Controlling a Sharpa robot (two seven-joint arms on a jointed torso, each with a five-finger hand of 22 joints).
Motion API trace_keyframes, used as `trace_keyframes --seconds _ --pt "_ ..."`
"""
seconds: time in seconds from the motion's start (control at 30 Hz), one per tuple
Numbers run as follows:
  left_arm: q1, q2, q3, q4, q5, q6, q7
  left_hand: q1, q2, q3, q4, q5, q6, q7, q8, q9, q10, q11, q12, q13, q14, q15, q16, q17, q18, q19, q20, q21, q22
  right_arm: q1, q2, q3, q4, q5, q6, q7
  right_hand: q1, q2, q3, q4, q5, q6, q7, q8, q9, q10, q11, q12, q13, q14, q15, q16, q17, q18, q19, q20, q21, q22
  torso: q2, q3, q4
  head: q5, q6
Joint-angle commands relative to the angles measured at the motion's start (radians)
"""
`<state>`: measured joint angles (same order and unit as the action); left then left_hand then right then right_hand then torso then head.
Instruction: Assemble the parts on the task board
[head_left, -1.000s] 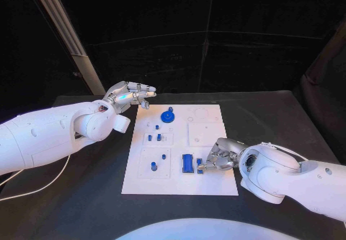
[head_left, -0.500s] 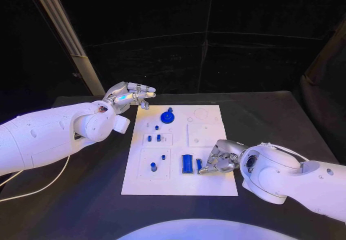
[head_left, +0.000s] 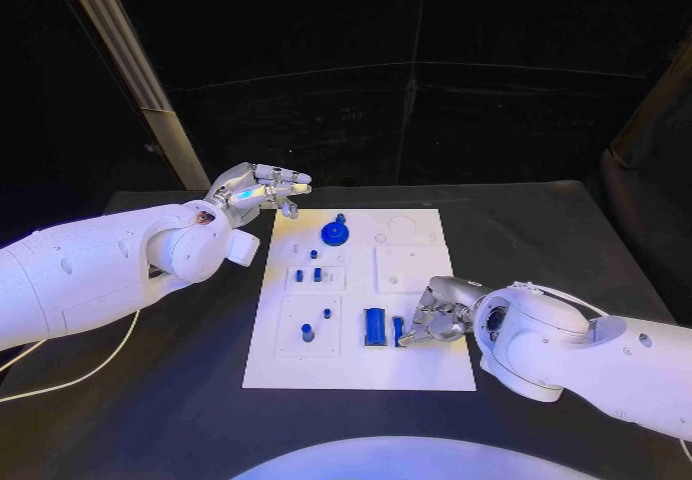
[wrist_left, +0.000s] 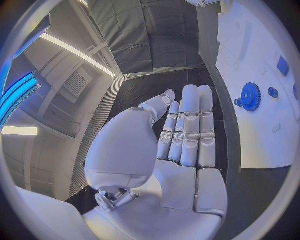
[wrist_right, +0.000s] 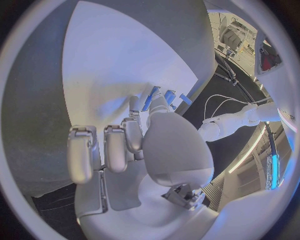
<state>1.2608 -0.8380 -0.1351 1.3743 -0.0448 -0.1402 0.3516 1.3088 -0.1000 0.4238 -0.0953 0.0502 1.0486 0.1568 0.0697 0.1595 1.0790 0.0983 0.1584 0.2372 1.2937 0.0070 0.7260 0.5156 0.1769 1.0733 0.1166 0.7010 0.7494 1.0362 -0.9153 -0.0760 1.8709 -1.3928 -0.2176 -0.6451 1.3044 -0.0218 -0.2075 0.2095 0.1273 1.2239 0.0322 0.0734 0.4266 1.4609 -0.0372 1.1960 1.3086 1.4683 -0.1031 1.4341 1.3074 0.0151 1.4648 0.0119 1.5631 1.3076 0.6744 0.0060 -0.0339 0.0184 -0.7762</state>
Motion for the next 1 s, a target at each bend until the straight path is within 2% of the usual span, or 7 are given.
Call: trace_keyframes --seconds 0.03,0.33,0.47,0.6,0.73,0.8,1.0 --pt "0.001 0.0 0.001 0.002 0.003 0.01 0.004 -0.004 0.009 -0.002 -0.005 0.001 -0.003 0.001 -0.003 -0.002 -0.005 -0.001 0.004 -0.002 -0.001 0.004 -0.005 -0.002 0.006 0.01 0.0 -0.005 -0.002 0.001 0.0 0.0 0.002 -0.019 0.001 0.002 0.001 0.001 -0.005 -0.005 0.0 0.002 0.003 -0.005 0.001 0.002 -0.001 -0.003 -0.004 0.059 0.002 -0.007 0.06 -0.012 0.099 -0.001 -0.003 0.253 -0.001 0.0005 0.0004 -0.001 0.001" --pt "0.001 0.001 0.001 0.0 0.003 0.009 0.006 -0.004 0.009 -0.002 -0.005 0.001 -0.003 0.001 -0.003 -0.002 -0.006 -0.001 0.004 -0.002 -0.001 0.004 -0.005 -0.002 0.006 0.01 0.0 -0.006 -0.002 0.002 -0.07 0.001 0.036 0.146 -0.018 0.211 -0.046 -0.063 -0.018 0.022 -0.011 -0.046 0.015 -0.011 -0.006 -0.013 0.009 -0.036 -0.024 0.051 0.009 -0.032 0.029 -0.002 0.081 0.005 -0.034 0.225 -0.004 -0.0011 0.0007 -0.009 0.017" --pt "0.001 0.004 0.001 -0.002 0.008 0.008 0.012 -0.011 0.006 -0.006 -0.003 0.0 -0.004 0.0 -0.003 -0.002 -0.007 0.0 0.005 -0.002 -0.012 0.006 -0.014 -0.006 0.005 0.004 0.001 -0.013 -0.006 0.022 -0.103 0.001 0.007 0.337 -0.054 0.404 0.0 -0.045 0.011 0.002 -0.009 -0.099 0.031 -0.01 -0.015 -0.112 0.025 -0.283 -0.191 0.005 0.023 -0.153 -0.111 0.042 -0.012 0.017 -0.189 0.087 -0.012 -0.0055 0.0022 -0.019 0.032" --pt "0.0 0.011 0.0 -0.008 0.038 0.009 0.022 -0.022 0.003 -0.015 0.0 0.001 -0.006 0.0 -0.003 -0.004 -0.015 0.005 0.006 -0.007 -0.093 0.018 -0.093 -0.042 0.003 -0.05 0.01 -0.072 -0.037 0.053 -0.098 0.001 -0.076 0.6 -0.088 0.605 0.088 -0.002 0.03 -0.047 0.051 -0.147 0.066 -0.01 -0.026 -0.357 0.064 -0.722 -0.496 -0.234 0.065 -0.689 -0.61 0.154 -0.366 0.051 -0.781 -0.392 -0.026 -0.0111 0.0024 -0.03 0.06" --pt "-0.001 0.022 -0.005 -0.027 0.062 0.02 0.037 -0.037 0.006 -0.026 0.011 0.006 -0.013 -0.004 -0.004 -0.007 -0.027 0.016 -0.002 -0.024 -0.198 0.046 -0.23 -0.109 -0.006 -0.141 0.031 -0.178 -0.098 0.071 -0.063 0.002 -0.185 0.834 -0.075 0.771 0.171 0.019 0.041 -0.089 0.07 -0.224 0.12 -0.008 -0.068 -0.467 0.142 -0.944 -0.702 -0.444 0.158 -0.984 -0.768 0.128 -0.546 0.12 -1.039 -0.558 -0.044 -0.017 0.0009 -0.04 0.088" --pt "-0.002 0.031 -0.012 -0.045 0.086 0.021 0.049 -0.038 0.013 -0.029 0.015 0.006 -0.021 -0.006 -0.005 -0.011 -0.034 0.022 -0.01 -0.04 -0.25 0.067 -0.313 -0.148 -0.013 -0.194 0.047 -0.246 -0.14 0.078 -0.03 0.003 -0.256 0.935 -0.056 0.848 0.195 0.035 0.046 -0.112 0.064 -0.257 0.119 -0.003 -0.101 -0.476 0.16 -1.023 -0.801 -0.485 0.199 -1.095 -0.853 0.13 -0.587 0.141 -1.138 -0.633 -0.056 -0.0192 -0.0033 -0.04 0.101" --pt "-0.009 0.07 -0.021 -0.113 0.146 0.006 0.085 -0.035 0.023 -0.044 0.02 0.001 -0.048 -0.008 -0.005 -0.031 -0.044 0.027 -0.025 -0.097 -0.316 0.099 -0.485 -0.238 -0.011 -0.294 0.087 -0.403 -0.256 0.088 0.093 0.029 -0.47 1.078 -0.015 0.983 0.166 0.078 0.025 -0.183 0.036 -0.245 0.124 -0.01 -0.2 -0.408 0.163 -1.134 -1.043 -0.407 0.211 -1.268 -1.044 0.157 -0.558 0.19 -1.313 -0.795 -0.073 -0.0184 -0.0154 -0.041 0.145"
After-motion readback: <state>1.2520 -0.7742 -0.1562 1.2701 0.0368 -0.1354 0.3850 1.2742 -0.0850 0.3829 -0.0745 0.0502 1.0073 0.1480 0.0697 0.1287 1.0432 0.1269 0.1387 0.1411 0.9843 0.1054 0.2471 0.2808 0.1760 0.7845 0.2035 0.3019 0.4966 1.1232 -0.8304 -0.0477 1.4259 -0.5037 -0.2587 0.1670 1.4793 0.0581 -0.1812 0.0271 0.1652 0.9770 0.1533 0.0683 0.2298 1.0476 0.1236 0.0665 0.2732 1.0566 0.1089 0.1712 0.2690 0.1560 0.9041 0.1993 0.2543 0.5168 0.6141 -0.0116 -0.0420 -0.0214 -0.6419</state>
